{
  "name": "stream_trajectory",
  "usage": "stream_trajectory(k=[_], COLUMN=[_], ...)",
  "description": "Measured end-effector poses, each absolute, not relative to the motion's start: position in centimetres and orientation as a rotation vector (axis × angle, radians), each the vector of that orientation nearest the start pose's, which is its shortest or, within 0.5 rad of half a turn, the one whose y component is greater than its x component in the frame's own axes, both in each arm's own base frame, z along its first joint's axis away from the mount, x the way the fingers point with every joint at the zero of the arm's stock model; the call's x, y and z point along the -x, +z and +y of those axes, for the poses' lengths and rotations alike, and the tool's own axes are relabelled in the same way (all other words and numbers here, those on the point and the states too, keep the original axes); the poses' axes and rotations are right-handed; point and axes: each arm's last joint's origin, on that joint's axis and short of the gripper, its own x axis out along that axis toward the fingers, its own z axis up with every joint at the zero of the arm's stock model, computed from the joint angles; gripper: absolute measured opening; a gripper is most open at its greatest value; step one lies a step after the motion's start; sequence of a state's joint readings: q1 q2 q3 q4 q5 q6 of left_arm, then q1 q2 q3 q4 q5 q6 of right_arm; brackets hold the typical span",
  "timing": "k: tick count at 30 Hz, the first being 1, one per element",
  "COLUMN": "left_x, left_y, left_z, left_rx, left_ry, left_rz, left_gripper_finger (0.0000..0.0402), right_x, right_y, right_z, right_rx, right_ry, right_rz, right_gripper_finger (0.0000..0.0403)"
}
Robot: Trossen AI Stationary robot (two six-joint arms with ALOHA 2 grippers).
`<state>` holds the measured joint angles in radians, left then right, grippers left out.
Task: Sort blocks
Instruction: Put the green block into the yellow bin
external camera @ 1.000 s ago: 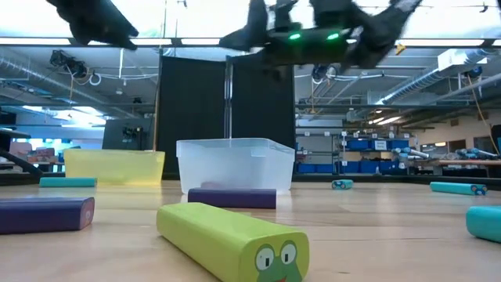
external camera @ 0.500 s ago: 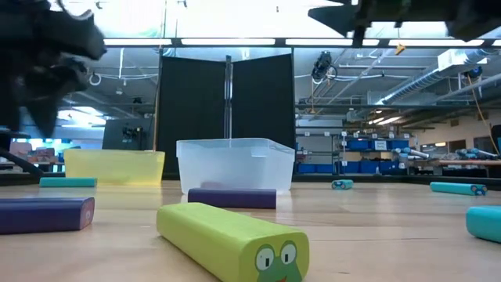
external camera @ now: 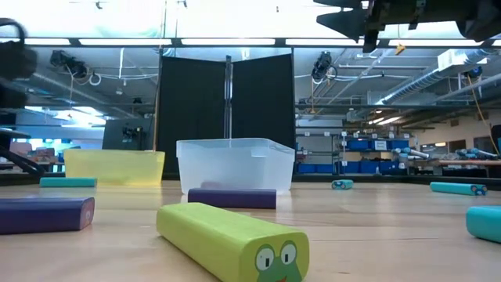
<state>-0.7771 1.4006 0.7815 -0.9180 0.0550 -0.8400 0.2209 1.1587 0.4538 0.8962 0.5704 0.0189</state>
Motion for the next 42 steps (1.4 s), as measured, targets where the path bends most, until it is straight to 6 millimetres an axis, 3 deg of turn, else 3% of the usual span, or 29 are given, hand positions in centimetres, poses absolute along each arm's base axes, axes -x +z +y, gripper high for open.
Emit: stream_trajectory(k=[10,24,29,36,42], left_x=[-14.5,-14.3,-14.3,-14.4,-15.0], left_y=[17.0,13.4,13.2,13.2,14.3], left_z=[-16.9,-17.5,-17.5,-17.3,-17.3], left_rx=[0.155,0.118,0.118,0.137,0.104], left_ry=[0.015,0.075,0.088,0.114,0.128], left_rz=[1.513,1.612,1.622,1.633,1.584], left_gripper_finger=[0.0317,0.0277,0.0228,0.0109,0.0107], right_x=[-22.8,-22.8,-22.8,-22.8,-22.8], right_y=[24.9,24.8,24.8,24.8,24.8], right_z=[3.5,3.5,3.5,3.5,3.5], right_rx=[-0.09,-0.094,-0.095,-0.096,-0.103], right_ry=[-0.361,-0.36,-0.36,-0.36,-0.359], right_rz=[-0.176,-0.166,-0.166,-0.167,-0.168], right_gripper_finger=[0.0236,0.0231,0.0231,0.0229,0.0226])
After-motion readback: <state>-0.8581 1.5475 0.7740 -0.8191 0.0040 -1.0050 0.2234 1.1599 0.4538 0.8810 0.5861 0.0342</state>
